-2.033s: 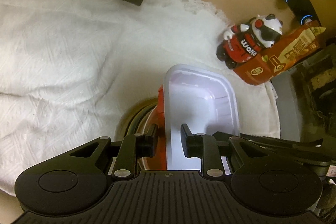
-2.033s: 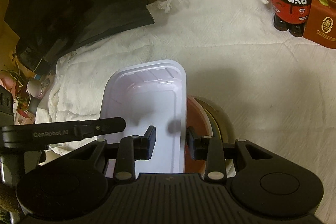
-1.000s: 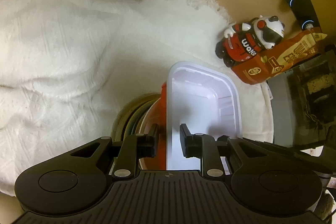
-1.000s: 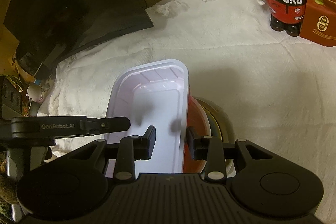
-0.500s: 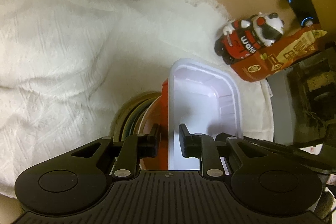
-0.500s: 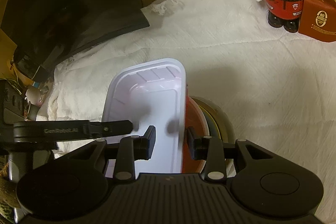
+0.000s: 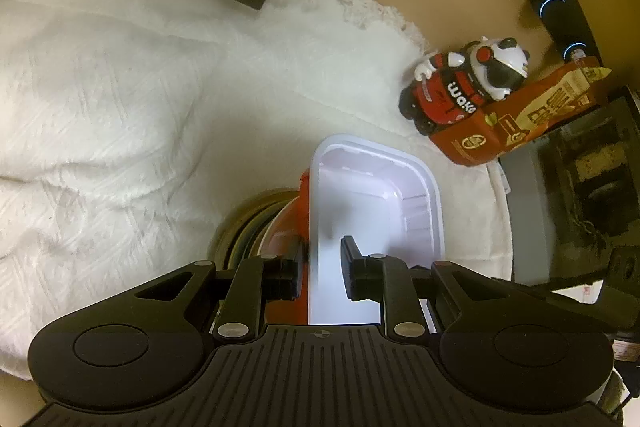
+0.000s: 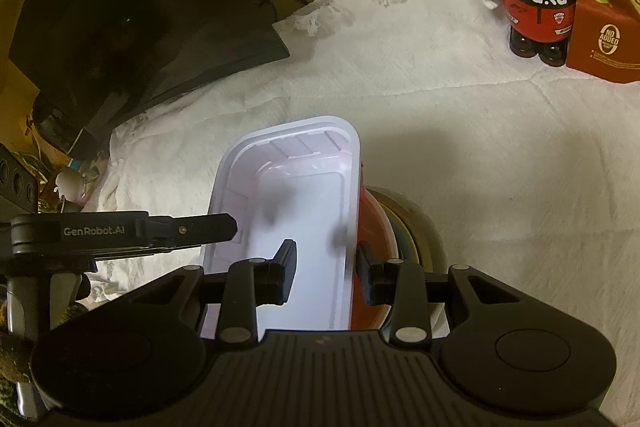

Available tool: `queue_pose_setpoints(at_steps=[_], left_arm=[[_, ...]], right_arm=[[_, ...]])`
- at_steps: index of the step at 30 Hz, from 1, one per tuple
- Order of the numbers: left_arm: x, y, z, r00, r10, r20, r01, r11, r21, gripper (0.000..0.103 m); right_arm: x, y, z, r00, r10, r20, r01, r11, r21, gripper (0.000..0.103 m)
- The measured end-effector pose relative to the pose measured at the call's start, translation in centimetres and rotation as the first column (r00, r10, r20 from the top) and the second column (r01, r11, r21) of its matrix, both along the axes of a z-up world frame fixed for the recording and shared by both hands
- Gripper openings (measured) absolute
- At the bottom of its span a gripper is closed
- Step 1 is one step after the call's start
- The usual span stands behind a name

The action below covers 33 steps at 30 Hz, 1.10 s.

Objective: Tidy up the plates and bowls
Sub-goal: 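Lower the tray onto the white bowl atop the stack with the left gripper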

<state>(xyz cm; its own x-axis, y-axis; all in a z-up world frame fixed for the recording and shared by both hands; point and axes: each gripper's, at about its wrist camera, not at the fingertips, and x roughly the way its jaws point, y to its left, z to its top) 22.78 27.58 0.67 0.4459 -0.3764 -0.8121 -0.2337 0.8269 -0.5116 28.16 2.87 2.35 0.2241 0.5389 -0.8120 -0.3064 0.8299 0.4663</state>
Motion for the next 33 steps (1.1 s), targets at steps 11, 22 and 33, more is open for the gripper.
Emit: queue_pose_setpoints(at_steps=[11,22,33], left_arm=[[0.50,0.15,-0.44,1.000,0.011,-0.010,-0.011,1.000,0.002,0.022],[0.45,0.41,-0.59,1.000,-0.002,-0.008,0.002,1.000,-0.012,0.022],[-0.09,0.71,-0.45,1.000,-0.007,-0.004,0.007,1.000,-0.018,0.022]], right_arm=[[0.12,0.24,0.07,1.000,-0.016,0.002,0.016,1.000,-0.004,0.033],[0.37,0.39,-0.26,1.000,-0.016,-0.015,0.016,1.000,-0.008,0.033],[0.27,0.17,-0.56,1.000,-0.018,-0.023,0.017,1.000,-0.009,0.033]])
